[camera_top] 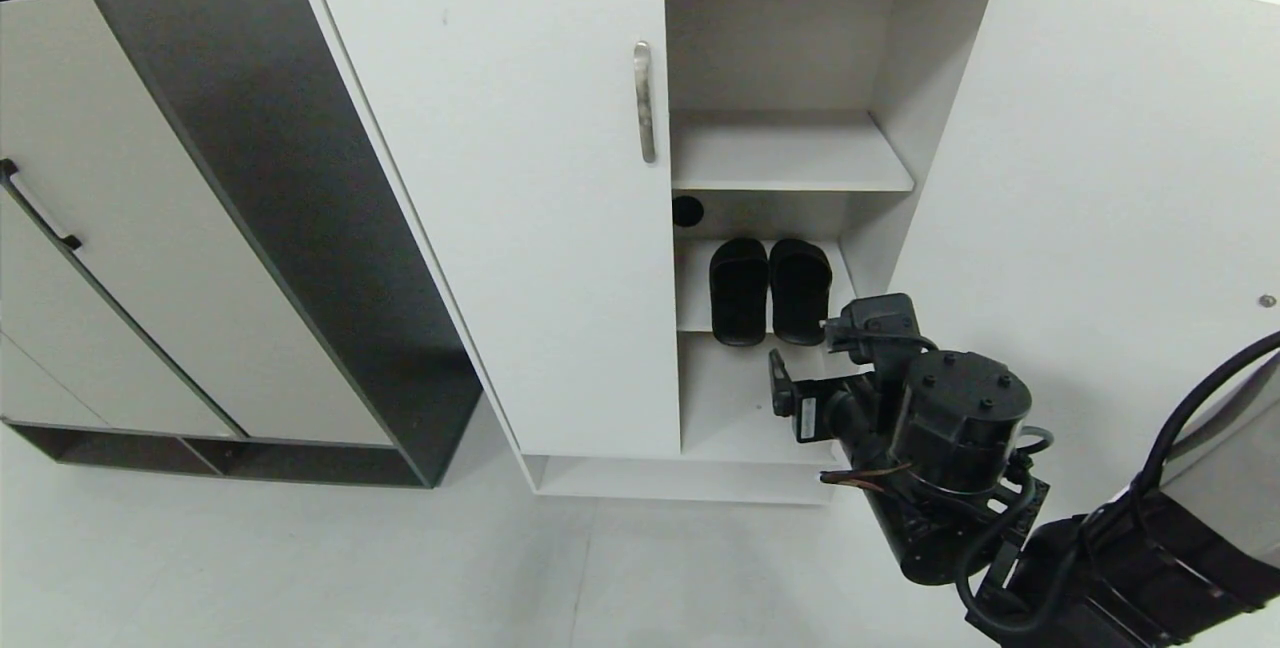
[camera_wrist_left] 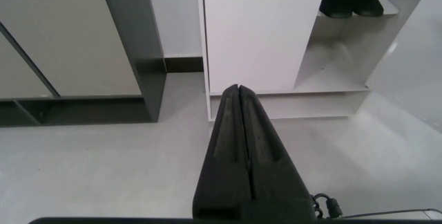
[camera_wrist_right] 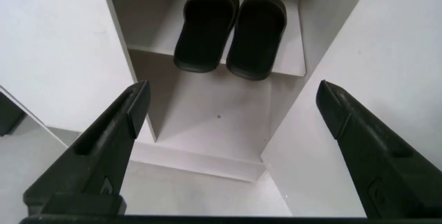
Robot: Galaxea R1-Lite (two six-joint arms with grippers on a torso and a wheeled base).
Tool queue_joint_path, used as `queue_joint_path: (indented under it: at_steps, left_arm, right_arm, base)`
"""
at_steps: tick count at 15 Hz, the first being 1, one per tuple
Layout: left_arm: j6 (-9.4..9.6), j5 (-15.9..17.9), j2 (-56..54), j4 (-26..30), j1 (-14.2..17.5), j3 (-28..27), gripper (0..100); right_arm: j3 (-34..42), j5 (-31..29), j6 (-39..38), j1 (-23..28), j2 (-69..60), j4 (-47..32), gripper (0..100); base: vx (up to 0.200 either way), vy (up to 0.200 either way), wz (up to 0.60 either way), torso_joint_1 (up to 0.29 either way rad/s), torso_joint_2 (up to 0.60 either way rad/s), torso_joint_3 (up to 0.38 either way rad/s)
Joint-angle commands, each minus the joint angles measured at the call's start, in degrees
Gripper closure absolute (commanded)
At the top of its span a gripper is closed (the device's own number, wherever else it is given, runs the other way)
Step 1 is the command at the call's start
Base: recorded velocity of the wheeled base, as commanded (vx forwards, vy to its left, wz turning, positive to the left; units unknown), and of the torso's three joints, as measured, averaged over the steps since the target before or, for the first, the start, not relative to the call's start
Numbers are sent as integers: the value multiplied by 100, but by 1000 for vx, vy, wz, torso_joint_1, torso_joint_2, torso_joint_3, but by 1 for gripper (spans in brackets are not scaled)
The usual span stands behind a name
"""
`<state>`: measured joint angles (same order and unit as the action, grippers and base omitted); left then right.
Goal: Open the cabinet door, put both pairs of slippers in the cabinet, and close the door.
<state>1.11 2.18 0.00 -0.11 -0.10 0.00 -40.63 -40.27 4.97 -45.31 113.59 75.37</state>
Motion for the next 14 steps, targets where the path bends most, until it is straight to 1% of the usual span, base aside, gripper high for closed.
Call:
queue_joint_path:
  at_steps: [1,14]
  left_arm:
    - [21,2,9,2,1,0,100]
    - [21,2,0,-7,1,0,100]
  right_arm:
    - [3,-8,4,-4,-13,4,0]
    - [64,1,12,-13,-39,4,0]
  base:
    - [0,200,0,7,2,-2]
    - [0,200,0,2,3,4]
